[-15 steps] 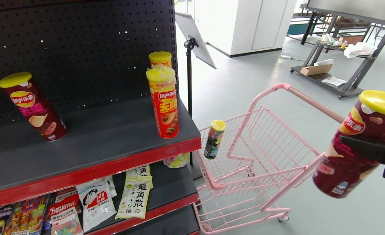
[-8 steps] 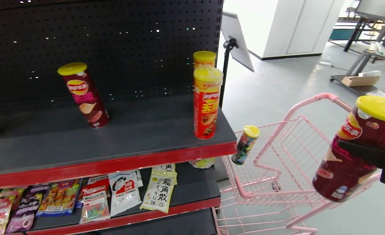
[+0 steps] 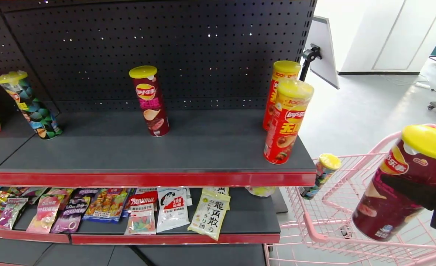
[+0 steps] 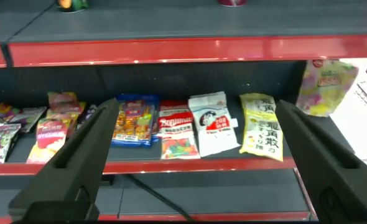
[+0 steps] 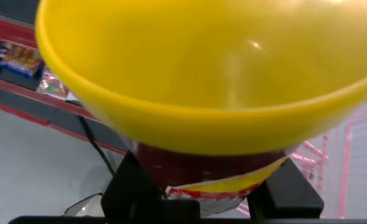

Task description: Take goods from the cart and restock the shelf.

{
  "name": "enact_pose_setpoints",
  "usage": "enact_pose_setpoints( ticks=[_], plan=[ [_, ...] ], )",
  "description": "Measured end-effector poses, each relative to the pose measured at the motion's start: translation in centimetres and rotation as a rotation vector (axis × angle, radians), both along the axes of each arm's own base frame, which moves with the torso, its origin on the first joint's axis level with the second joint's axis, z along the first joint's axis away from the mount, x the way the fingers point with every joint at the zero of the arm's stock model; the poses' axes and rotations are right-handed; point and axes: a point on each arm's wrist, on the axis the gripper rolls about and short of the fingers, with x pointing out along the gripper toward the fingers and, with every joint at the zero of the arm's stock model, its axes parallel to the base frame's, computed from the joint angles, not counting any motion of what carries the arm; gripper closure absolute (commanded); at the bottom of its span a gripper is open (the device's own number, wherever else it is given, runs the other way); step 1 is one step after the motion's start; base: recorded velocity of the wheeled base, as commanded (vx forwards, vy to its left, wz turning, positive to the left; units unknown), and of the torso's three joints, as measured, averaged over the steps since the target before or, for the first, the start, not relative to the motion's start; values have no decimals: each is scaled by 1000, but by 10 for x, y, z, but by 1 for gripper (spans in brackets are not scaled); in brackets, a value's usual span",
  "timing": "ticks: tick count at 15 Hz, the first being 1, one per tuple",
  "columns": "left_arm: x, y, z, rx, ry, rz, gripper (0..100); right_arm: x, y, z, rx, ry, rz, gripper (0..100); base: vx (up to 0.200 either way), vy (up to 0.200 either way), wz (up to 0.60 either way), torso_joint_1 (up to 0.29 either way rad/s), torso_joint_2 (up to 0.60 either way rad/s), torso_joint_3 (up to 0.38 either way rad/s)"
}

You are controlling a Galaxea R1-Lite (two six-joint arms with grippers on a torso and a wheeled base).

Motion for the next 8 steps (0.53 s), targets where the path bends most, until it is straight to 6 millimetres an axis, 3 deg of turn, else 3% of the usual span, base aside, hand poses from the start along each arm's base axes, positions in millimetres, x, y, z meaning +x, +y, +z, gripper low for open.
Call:
enact_pose_setpoints(
  ticks=[8],
  plan=[
    [0, 0, 0, 1, 0, 1, 0, -13, -1, 1, 42, -38, 98, 100, 0, 200, 0, 2, 1, 2]
  ],
)
